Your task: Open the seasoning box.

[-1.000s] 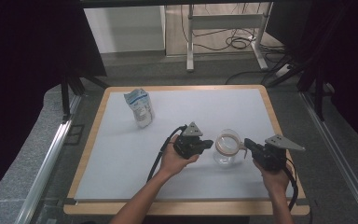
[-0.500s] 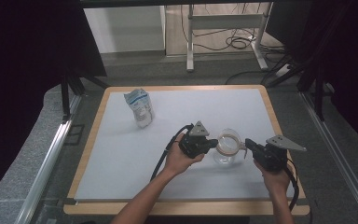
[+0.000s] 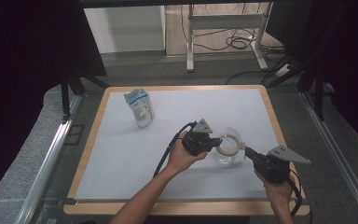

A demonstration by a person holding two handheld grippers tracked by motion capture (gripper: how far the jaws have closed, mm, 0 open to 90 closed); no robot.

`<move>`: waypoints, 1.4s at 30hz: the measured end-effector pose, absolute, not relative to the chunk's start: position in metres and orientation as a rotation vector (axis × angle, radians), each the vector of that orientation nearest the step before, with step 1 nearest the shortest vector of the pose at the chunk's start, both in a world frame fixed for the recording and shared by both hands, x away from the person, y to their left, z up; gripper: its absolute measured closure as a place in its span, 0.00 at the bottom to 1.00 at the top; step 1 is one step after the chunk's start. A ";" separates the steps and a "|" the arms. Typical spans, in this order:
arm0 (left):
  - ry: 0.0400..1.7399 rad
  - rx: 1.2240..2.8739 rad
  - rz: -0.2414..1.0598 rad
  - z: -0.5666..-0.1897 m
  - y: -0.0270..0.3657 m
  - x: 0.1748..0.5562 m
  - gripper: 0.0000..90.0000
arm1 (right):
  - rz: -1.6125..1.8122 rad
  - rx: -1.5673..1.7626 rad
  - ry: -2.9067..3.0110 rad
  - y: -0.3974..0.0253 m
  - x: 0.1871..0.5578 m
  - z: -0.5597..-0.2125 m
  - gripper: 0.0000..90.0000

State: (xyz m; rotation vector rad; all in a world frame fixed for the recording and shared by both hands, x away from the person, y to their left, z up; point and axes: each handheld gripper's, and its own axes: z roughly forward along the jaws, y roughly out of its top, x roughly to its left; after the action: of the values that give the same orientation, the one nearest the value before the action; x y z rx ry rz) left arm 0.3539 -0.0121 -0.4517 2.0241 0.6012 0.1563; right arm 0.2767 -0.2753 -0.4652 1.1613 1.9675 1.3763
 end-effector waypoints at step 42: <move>0.513 2.044 0.094 -0.421 -0.066 0.351 1.00 | 1.256 1.126 2.142 -0.247 0.266 -0.526 0.56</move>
State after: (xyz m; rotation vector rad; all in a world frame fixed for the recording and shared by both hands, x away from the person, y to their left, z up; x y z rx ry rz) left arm 0.3505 -0.0658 -0.4214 2.0441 0.5130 0.0944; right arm 0.2660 -0.2470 -0.5262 1.1262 2.1421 1.2560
